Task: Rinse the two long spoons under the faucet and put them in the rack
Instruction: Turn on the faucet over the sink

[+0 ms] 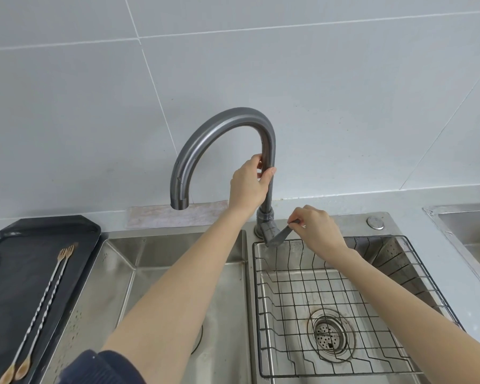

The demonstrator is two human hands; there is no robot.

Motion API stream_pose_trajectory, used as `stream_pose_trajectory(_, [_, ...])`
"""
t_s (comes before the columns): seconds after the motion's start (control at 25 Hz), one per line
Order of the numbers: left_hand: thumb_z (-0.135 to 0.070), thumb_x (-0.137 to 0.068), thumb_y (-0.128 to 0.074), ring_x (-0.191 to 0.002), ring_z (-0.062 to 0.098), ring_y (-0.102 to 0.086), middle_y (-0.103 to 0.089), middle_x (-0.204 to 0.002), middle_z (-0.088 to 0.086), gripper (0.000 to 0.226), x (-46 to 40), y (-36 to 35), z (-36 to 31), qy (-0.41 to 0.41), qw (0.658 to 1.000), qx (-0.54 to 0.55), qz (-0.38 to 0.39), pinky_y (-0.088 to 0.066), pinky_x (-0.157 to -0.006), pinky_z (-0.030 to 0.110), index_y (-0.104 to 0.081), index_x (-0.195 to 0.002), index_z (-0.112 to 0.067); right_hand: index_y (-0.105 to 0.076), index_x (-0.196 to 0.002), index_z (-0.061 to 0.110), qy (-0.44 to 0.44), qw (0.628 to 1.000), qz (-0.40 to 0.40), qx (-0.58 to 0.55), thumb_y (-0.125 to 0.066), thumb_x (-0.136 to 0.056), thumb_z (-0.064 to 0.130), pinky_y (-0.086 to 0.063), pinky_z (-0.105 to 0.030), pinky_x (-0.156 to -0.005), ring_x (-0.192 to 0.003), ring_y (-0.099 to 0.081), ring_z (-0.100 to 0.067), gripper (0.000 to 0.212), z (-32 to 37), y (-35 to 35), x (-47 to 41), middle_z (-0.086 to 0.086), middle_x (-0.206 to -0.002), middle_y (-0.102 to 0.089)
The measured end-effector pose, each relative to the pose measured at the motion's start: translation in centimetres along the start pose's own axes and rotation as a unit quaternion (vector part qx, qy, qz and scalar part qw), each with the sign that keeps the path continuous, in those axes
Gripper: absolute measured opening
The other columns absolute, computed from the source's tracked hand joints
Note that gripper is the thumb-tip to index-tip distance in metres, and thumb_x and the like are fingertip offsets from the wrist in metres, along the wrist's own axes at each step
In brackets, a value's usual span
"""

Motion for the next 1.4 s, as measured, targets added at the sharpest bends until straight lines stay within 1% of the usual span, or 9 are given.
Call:
stream_pose_trajectory(0.32, [-0.023,-0.091,-0.052,-0.101,0.026,-0.065,-0.065,-0.118,0.010,0.033,0.2,-0.1,-0.2,0.020,1.000,0.014,-0.009,-0.047,-0.090,0.031,-0.054,-0.119,-0.005,-0.069,-0.094,0.007,0.016,1.000,0.022,0.013,-0.055,-0.088,0.011,-0.048,-0.036,-0.073,-0.091,-0.061,-0.031,0.015,-0.1,0.1,0.5,-0.011,-0.098,-0.064])
stream_pose_trajectory(0.52, [-0.022,-0.091,-0.052,-0.103,0.026,-0.064,-0.065,-0.119,0.010,0.034,0.3,-0.2,-0.4,0.033,0.999,0.015,-0.014,-0.047,-0.091,0.032,-0.054,-0.120,-0.006,-0.069,-0.092,0.006,0.021,1.000,0.018,0.007,-0.054,-0.088,0.009,-0.050,-0.038,-0.073,-0.089,-0.061,-0.033,0.016,-0.3,0.1,0.7,-0.012,-0.097,-0.064])
stream_pose_trajectory(0.64, [-0.023,-0.091,-0.052,-0.104,0.025,-0.064,-0.065,-0.120,0.008,0.033,0.4,-0.3,-0.6,0.046,0.999,0.019,-0.020,-0.046,-0.091,0.031,-0.054,-0.121,-0.007,-0.067,-0.094,0.007,0.017,1.000,0.011,0.008,-0.050,-0.089,0.009,-0.051,-0.037,-0.070,-0.091,-0.061,-0.033,0.017,-0.2,-0.1,0.9,-0.010,-0.100,-0.063])
stream_pose_trajectory(0.76, [-0.022,-0.092,-0.051,-0.108,0.024,-0.063,-0.065,-0.122,0.008,0.034,0.7,-0.3,-0.6,0.048,0.998,0.012,-0.025,-0.046,-0.094,0.033,-0.054,-0.123,-0.008,-0.065,-0.102,0.009,0.007,1.000,0.012,0.015,-0.047,-0.092,0.012,-0.047,-0.033,-0.068,-0.095,-0.062,-0.032,0.020,-0.1,-0.3,1.2,-0.008,-0.107,-0.062])
stream_pose_trajectory(0.88, [-0.023,-0.094,-0.047,-0.118,0.024,-0.058,-0.058,-0.132,0.007,0.041,1.5,-0.1,-0.4,0.022,0.998,-0.059,-0.011,-0.046,-0.097,0.039,-0.044,-0.133,-0.011,-0.062,-0.115,0.012,0.016,0.999,0.032,0.016,-0.046,-0.093,0.016,-0.050,-0.037,-0.079,-0.104,-0.060,-0.031,0.027,0.0,0.1,1.9,-0.008,-0.119,-0.060])
stream_pose_trajectory(0.96, [-0.024,-0.095,-0.044,-0.127,0.024,-0.049,-0.048,-0.143,0.005,0.048,2.5,0.0,-0.2,0.004,0.992,-0.126,0.004,-0.043,-0.100,0.040,-0.033,-0.140,-0.014,-0.054,-0.128,0.014,0.026,0.998,0.051,0.041,-0.045,-0.094,0.018,-0.048,-0.038,-0.087,-0.112,-0.057,-0.030,0.035,0.1,0.4,2.6,-0.006,-0.130,-0.055])
stream_pose_trajectory(1.12, [-0.025,-0.095,-0.044,-0.142,0.022,-0.027,-0.023,-0.156,0.006,0.062,5.5,0.6,0.3,-0.036,0.977,-0.206,0.040,-0.031,-0.111,0.037,-0.014,-0.147,-0.012,-0.040,-0.139,0.022,0.049,0.993,0.058,0.091,-0.045,-0.094,0.024,-0.032,-0.042,-0.108,-0.135,-0.037,-0.024,0.046,0.9,0.9,4.6,-0.004,-0.147,-0.041])
stream_pose_trajectory(1.2, [-0.028,-0.093,-0.046,-0.144,0.023,-0.021,-0.018,-0.157,0.007,0.066,7.3,0.9,0.8,-0.039,0.972,-0.224,0.056,-0.028,-0.115,0.039,-0.010,-0.147,-0.012,-0.037,-0.141,0.023,0.049,0.991,0.067,0.105,-0.046,-0.093,0.026,-0.026,-0.043,-0.111,-0.139,-0.032,-0.022,0.049,1.4,1.0,5.7,-0.003,-0.150,-0.036])
stream_pose_trajectory(1.4, [-0.033,-0.093,-0.044,-0.145,0.024,-0.018,-0.013,-0.158,0.008,0.069,12.0,1.6,1.9,-0.030,0.951,-0.283,0.118,-0.019,-0.117,0.049,-0.005,-0.148,-0.016,-0.026,-0.146,0.022,0.044,0.983,0.099,0.147,-0.049,-0.090,0.030,-0.022,-0.045,-0.114,-0.140,-0.030,-0.024,0.060,2.6,0.2,8.8,-0.005,-0.153,-0.030])
Point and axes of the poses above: each hand's wrist, its own x-axis away from the middle knuckle, its own y-axis out of the back of the hand, z = x × y, the point moved 2 cm from there along -x, towards the middle knuckle
